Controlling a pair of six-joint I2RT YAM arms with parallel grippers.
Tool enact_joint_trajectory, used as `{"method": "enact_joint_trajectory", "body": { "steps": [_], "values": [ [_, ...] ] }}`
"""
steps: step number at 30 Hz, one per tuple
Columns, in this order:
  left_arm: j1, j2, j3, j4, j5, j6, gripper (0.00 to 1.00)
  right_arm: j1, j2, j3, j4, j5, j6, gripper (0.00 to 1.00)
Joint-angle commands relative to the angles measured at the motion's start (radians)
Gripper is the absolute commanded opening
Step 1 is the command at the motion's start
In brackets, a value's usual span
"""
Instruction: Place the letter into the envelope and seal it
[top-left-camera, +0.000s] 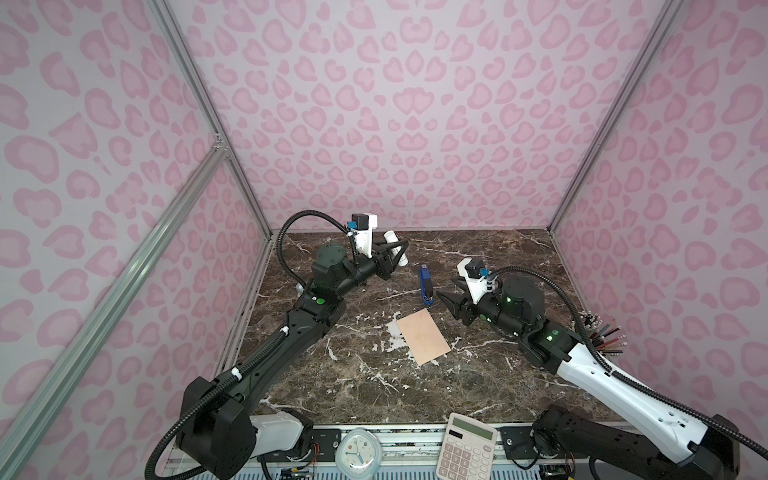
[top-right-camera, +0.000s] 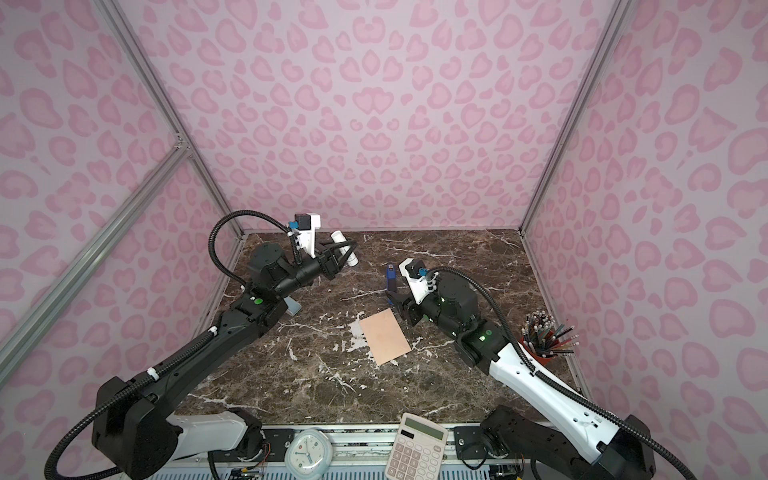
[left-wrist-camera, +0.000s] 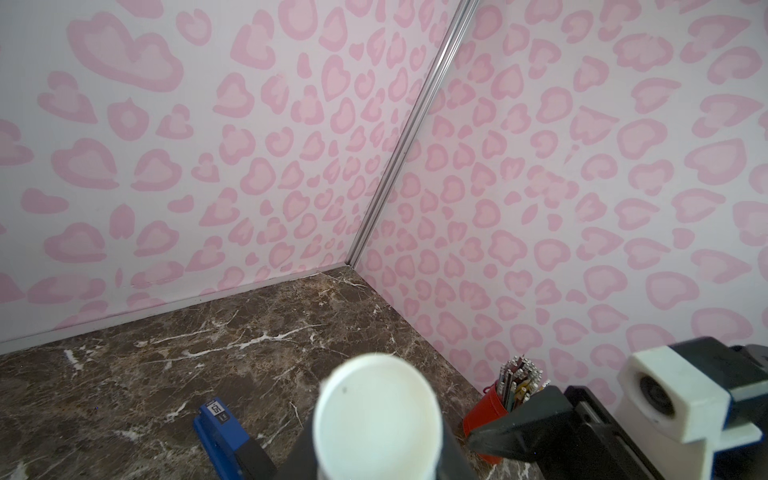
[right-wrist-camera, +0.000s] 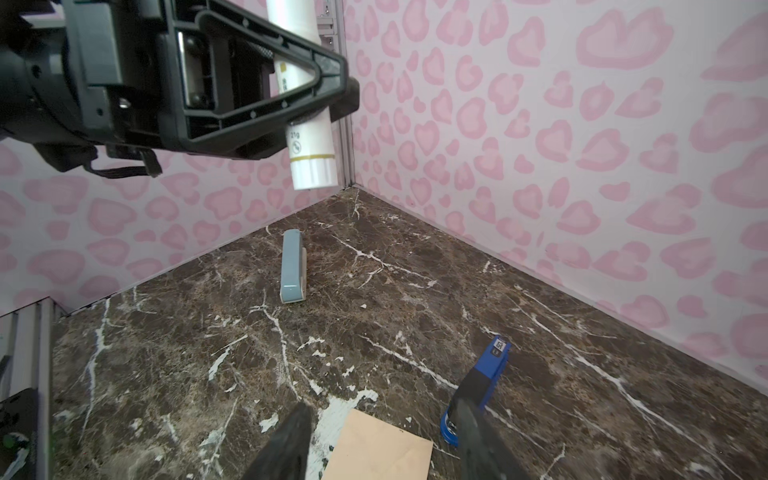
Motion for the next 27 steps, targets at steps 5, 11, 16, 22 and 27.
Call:
{"method": "enact_joint_trajectory", "body": {
  "steps": [5, 11, 16, 22, 27],
  "values": [
    [0.015, 0.011, 0.002, 0.088, 0.127, -0.033, 0.04, -0.022, 0.054, 0.042, 0.072, -0.189, 0.065, 0.58],
    [0.051, 0.032, -0.002, 0.211, 0.295, -0.099, 0.04, -0.063, 0.083, 0.082, 0.111, -0.298, 0.126, 0.58],
    [0.058, 0.059, 0.028, 0.26, 0.396, -0.143, 0.04, -0.071, 0.079, 0.07, 0.177, -0.355, 0.188, 0.58],
    [0.054, 0.08, 0.034, 0.326, 0.461, -0.205, 0.04, -0.067, 0.104, 0.06, 0.288, -0.415, 0.277, 0.57],
    [0.039, 0.086, 0.042, 0.321, 0.503, -0.211, 0.04, -0.063, 0.136, 0.084, 0.324, -0.466, 0.305, 0.57]
  ]
}}
